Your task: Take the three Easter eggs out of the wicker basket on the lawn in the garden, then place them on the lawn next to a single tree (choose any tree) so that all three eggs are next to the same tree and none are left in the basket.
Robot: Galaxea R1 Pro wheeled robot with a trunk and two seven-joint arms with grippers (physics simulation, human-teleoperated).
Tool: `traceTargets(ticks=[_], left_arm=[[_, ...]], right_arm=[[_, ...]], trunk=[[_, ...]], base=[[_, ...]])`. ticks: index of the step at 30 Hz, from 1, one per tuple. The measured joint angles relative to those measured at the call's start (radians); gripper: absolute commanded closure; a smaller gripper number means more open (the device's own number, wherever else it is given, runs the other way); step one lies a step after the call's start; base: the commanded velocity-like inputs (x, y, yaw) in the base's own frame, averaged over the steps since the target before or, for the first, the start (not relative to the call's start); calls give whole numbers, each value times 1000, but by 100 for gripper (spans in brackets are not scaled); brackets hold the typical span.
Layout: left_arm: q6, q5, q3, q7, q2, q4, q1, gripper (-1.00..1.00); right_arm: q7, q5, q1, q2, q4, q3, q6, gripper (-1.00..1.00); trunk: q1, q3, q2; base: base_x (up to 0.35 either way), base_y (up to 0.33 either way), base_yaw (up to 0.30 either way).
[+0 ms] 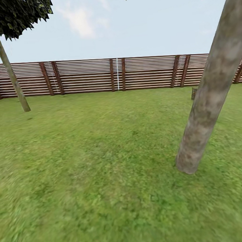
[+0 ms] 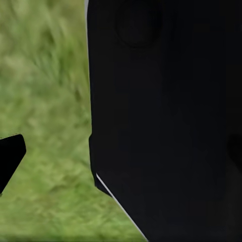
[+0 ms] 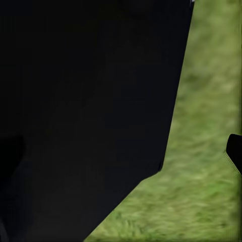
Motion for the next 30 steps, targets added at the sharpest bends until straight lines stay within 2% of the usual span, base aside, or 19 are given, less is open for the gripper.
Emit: traceTargets(ticks=[24, 30], left_arm=[[-2, 3, 1, 0, -7, 0, 0, -100], [-3, 4, 2, 0, -5, 0, 0, -100]], right_arm=[[0, 1, 0, 0, 0, 1, 0, -100], [1, 0, 0, 0, 0, 0, 0, -100]], trunk=[[0, -17, 0], [-23, -1, 42]], base=[[0, 0, 244], [0, 0, 119]])
